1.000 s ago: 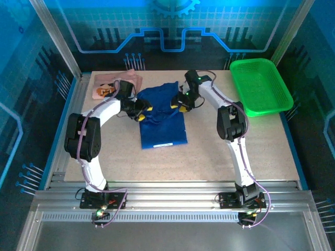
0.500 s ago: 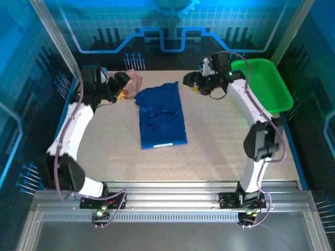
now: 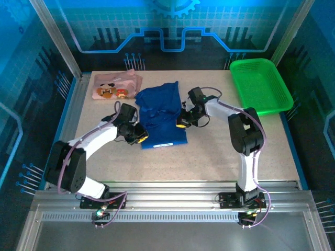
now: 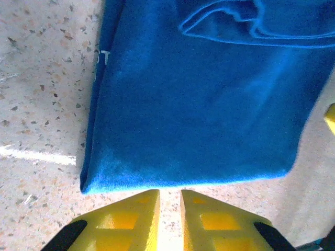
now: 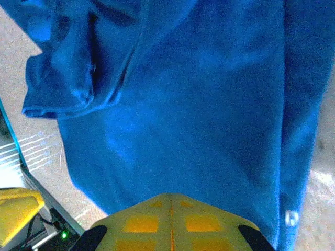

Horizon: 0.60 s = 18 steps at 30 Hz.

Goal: Fold and stack the t-shirts

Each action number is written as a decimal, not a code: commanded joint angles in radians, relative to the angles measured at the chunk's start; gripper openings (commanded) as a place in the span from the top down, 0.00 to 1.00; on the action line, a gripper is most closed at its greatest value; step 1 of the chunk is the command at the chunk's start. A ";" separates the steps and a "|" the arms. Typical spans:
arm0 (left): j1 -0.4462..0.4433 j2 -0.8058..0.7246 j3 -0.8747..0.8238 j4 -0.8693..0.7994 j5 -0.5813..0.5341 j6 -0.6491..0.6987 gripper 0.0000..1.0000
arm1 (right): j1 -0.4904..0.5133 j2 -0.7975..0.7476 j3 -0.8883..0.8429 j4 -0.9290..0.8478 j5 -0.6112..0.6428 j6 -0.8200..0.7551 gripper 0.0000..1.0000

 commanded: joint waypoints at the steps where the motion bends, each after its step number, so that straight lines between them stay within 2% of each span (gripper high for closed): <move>1: -0.010 0.086 0.060 0.045 -0.029 -0.014 0.82 | 0.006 0.064 0.084 0.031 0.018 0.035 0.92; 13: 0.016 0.414 0.345 0.034 -0.116 -0.010 0.83 | 0.000 0.290 0.340 -0.056 0.030 0.058 0.92; 18: 0.057 0.497 0.489 -0.006 -0.162 0.010 0.84 | -0.014 0.350 0.433 -0.041 0.029 0.106 0.88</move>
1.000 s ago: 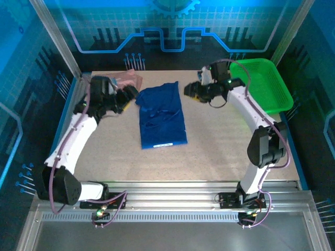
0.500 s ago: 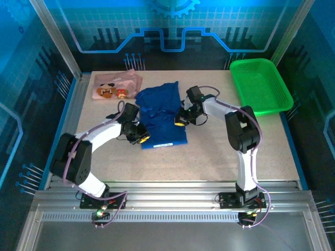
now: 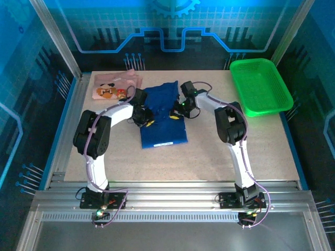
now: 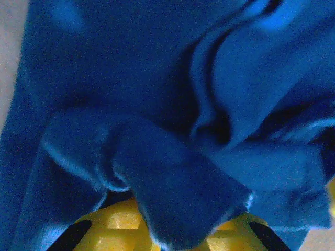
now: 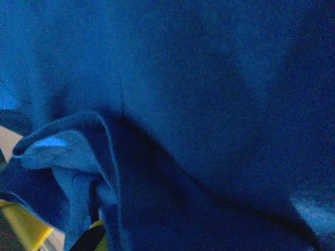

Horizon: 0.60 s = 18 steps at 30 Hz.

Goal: Fold and stack the t-shirts

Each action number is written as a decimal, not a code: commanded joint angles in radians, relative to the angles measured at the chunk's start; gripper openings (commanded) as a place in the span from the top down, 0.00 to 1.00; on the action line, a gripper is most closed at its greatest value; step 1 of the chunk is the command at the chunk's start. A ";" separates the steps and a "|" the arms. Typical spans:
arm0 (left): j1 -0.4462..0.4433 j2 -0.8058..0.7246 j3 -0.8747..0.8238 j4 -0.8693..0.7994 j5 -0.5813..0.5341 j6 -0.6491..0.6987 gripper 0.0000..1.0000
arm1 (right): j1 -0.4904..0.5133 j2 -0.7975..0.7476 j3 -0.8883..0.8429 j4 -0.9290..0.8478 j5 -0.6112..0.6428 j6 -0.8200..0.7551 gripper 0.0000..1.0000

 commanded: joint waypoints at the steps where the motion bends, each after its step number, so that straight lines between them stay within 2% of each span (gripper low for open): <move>1: 0.035 0.029 0.081 -0.042 -0.073 0.028 0.84 | -0.016 0.038 0.071 0.001 0.005 0.054 0.86; 7: 0.084 0.046 0.192 -0.057 -0.170 0.025 0.82 | -0.035 0.046 0.114 0.155 0.003 0.188 0.78; 11: 0.108 0.012 0.218 -0.012 -0.184 -0.009 0.74 | -0.036 0.046 0.134 0.234 -0.004 0.257 0.67; 13: 0.114 -0.007 0.232 -0.016 -0.202 -0.013 0.69 | -0.035 0.033 0.132 0.236 0.008 0.254 0.60; 14: 0.117 -0.020 0.236 -0.020 -0.206 -0.012 0.65 | -0.035 0.016 0.119 0.240 0.011 0.248 0.53; 18: 0.137 -0.114 0.195 -0.032 -0.194 0.007 0.47 | -0.045 -0.096 0.024 0.223 0.009 0.190 0.42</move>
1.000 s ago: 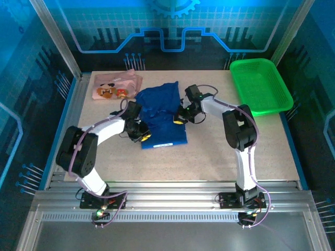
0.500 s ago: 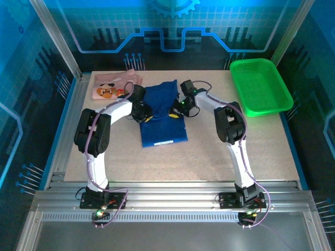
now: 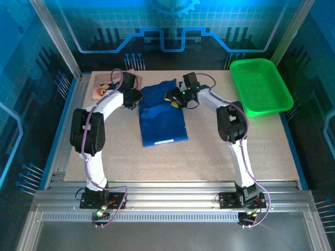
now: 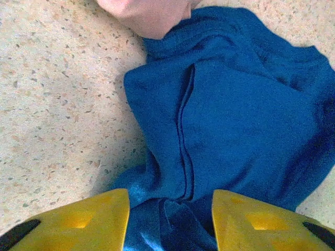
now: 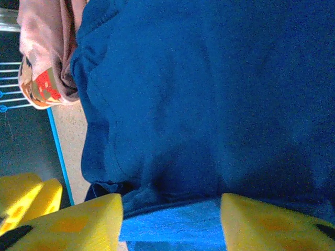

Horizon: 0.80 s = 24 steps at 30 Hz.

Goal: Fold and stack the t-shirts

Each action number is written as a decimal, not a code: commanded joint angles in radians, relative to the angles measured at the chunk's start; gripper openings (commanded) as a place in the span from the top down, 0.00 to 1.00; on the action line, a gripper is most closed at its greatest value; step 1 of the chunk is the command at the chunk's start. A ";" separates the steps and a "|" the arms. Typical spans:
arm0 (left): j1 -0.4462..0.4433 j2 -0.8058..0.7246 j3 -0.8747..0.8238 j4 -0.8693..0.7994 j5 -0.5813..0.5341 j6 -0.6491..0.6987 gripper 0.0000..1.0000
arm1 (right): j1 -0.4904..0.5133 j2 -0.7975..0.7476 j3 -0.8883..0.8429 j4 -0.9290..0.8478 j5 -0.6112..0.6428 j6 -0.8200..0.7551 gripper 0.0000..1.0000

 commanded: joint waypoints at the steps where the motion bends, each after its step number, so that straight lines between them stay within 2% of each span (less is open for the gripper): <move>1: 0.018 -0.153 -0.036 -0.015 -0.011 0.014 0.41 | -0.016 -0.139 -0.082 -0.025 0.009 -0.060 0.40; 3: 0.019 -0.238 -0.103 -0.023 0.005 0.023 0.33 | -0.023 -0.218 -0.140 -0.102 0.034 -0.136 0.35; 5: 0.014 -0.334 -0.203 -0.025 0.072 0.024 0.28 | -0.034 -0.307 -0.227 -0.172 0.054 -0.206 0.31; 9: -0.028 -0.510 -0.401 -0.051 0.155 0.017 0.25 | -0.046 -0.445 -0.392 -0.262 0.050 -0.308 0.28; 14: -0.102 -0.694 -0.660 -0.009 0.267 -0.064 0.24 | -0.044 -0.568 -0.619 -0.241 -0.027 -0.344 0.27; 19: -0.193 -0.766 -0.828 0.064 0.288 -0.155 0.25 | -0.039 -0.589 -0.749 -0.172 -0.064 -0.315 0.27; 24: -0.231 -0.726 -0.853 0.089 0.248 -0.159 0.28 | -0.006 -0.558 -0.751 -0.176 -0.038 -0.306 0.27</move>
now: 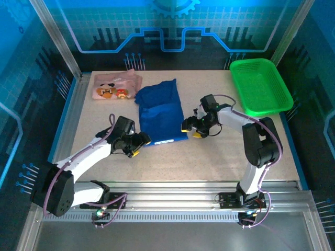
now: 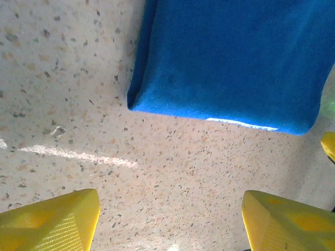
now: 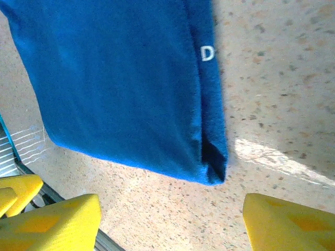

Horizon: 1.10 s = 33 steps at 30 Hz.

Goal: Fold and stack the t-shirts

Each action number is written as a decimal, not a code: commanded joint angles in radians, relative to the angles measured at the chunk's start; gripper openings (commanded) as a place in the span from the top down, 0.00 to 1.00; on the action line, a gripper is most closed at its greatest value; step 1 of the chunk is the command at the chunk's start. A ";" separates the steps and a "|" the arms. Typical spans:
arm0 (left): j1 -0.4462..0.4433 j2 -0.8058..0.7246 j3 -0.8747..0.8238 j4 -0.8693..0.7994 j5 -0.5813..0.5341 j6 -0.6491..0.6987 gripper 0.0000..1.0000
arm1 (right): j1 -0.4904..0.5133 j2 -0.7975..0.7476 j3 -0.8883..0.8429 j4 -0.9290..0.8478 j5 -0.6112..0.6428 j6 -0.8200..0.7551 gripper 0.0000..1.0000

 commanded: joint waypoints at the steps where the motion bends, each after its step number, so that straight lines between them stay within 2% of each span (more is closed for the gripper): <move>1: -0.012 0.025 -0.008 0.076 0.002 -0.032 0.29 | 0.022 0.033 0.005 0.015 -0.017 0.001 0.28; 12: -0.016 0.181 0.030 0.161 -0.046 -0.046 0.33 | 0.065 0.124 0.016 0.071 -0.005 0.067 0.29; 21: -0.016 0.325 0.081 0.241 -0.083 -0.068 0.43 | 0.071 0.206 0.098 0.040 0.020 0.076 0.42; 26: -0.010 0.397 0.142 0.236 -0.106 -0.066 0.54 | 0.072 0.247 0.142 0.017 0.032 0.077 0.60; 30: 0.000 0.423 0.185 0.202 -0.136 -0.040 0.72 | 0.072 0.258 0.162 0.001 0.040 0.077 0.84; 33: -0.002 0.439 0.221 0.173 -0.160 0.041 0.82 | 0.071 0.247 0.158 -0.013 0.050 0.074 0.99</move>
